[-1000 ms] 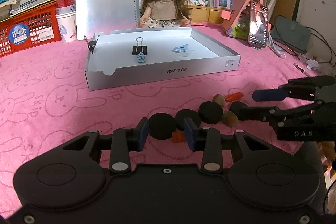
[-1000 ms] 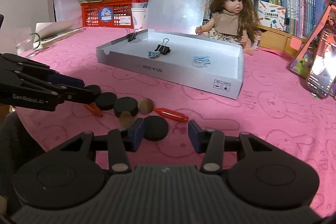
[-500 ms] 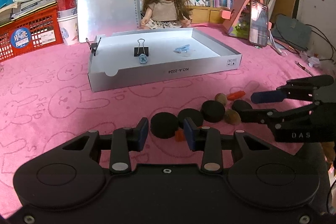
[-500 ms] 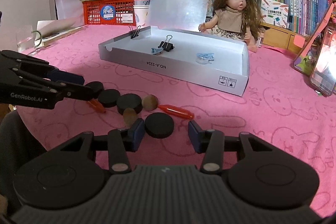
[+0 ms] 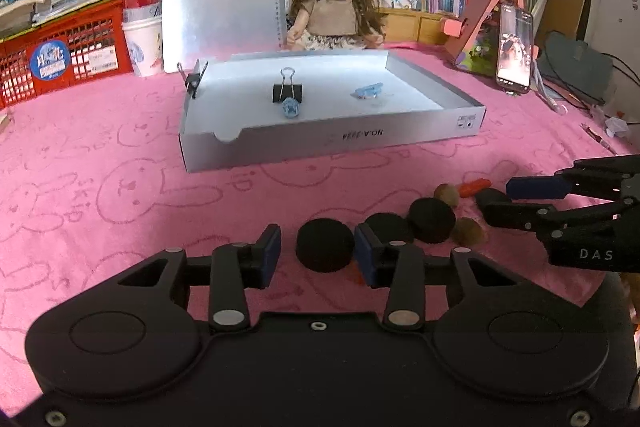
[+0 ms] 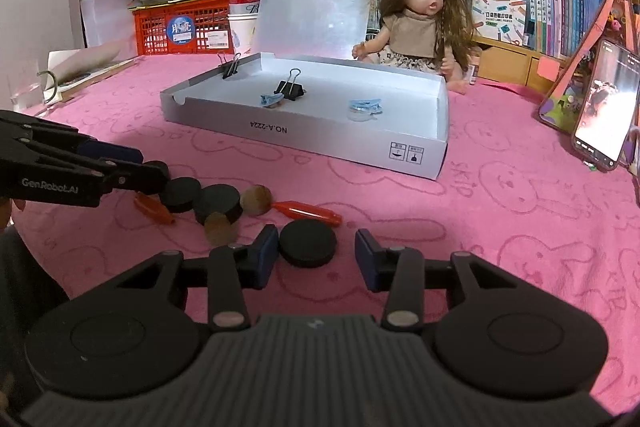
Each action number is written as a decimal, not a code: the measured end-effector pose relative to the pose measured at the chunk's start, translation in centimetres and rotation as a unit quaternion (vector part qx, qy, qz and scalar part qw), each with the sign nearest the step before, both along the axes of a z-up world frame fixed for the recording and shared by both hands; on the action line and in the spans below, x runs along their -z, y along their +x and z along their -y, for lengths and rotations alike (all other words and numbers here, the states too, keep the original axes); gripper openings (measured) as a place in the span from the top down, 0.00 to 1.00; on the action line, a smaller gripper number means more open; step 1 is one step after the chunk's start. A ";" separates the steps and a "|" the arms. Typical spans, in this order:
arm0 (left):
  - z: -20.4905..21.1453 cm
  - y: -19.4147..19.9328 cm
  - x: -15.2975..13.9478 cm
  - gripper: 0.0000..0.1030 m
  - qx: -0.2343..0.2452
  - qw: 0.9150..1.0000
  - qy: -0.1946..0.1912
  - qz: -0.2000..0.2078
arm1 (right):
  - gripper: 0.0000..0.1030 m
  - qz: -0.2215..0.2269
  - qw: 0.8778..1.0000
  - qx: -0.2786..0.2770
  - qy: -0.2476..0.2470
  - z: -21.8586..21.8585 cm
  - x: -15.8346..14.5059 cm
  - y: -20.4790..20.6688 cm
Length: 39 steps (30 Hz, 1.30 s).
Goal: Organize rigid objects
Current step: 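Close left tool on a black puck while right tool grips another black puck, then carry both black pucks over the white box and lower them inside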
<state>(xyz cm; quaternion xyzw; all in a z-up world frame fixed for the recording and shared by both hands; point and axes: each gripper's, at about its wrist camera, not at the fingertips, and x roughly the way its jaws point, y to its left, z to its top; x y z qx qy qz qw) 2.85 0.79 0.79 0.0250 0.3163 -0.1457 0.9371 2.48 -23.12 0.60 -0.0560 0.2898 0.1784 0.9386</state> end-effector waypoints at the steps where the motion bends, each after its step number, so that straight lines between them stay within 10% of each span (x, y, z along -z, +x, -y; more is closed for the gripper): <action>1: 0.1 -0.1 0.1 0.62 -0.001 1.000 0.001 0.005 | 0.54 0.000 1.000 0.000 0.001 0.0 0.0 0.0; 39: -0.1 1.3 -2.5 0.71 -0.021 0.999 -0.018 0.025 | 0.65 0.023 0.998 0.063 0.018 1.2 -2.4 1.5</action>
